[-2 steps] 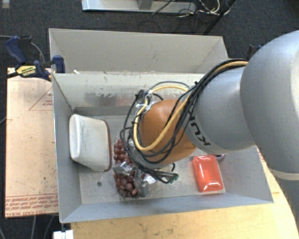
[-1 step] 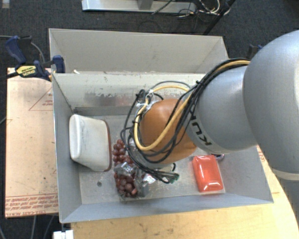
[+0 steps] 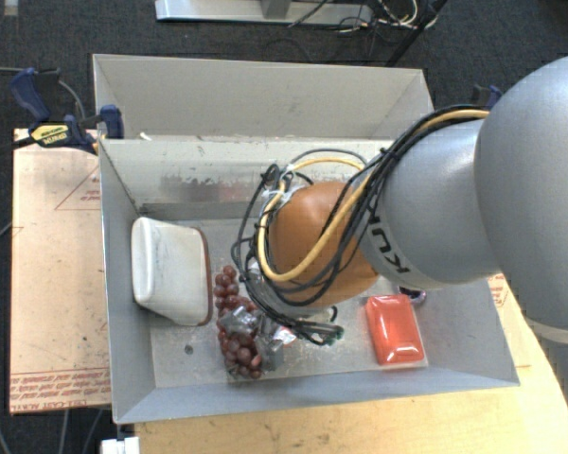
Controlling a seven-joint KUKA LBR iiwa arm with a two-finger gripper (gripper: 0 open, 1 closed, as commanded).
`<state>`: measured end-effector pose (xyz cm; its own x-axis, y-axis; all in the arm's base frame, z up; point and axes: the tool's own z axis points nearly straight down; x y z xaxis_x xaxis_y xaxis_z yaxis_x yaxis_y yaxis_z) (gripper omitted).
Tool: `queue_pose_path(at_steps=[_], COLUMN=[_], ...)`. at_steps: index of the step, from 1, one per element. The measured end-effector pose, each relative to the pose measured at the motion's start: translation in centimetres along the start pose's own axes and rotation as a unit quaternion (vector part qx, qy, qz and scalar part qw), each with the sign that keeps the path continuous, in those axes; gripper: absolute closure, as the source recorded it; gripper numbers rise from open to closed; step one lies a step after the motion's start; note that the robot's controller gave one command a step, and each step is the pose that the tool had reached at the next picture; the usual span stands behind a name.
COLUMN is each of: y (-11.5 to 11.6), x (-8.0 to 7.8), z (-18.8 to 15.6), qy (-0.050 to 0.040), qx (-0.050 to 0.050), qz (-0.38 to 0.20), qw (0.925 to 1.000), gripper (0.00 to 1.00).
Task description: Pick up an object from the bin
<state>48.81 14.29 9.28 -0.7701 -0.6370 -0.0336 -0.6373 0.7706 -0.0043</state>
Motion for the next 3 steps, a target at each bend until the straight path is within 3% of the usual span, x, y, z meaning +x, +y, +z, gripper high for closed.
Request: queue_pose_path(at_steps=[3], y=[0.0], x=[-0.1], z=[-2.8], qy=[0.0007], qx=[-0.001], qz=[0.001], qw=[1.0], gripper=[1.0])
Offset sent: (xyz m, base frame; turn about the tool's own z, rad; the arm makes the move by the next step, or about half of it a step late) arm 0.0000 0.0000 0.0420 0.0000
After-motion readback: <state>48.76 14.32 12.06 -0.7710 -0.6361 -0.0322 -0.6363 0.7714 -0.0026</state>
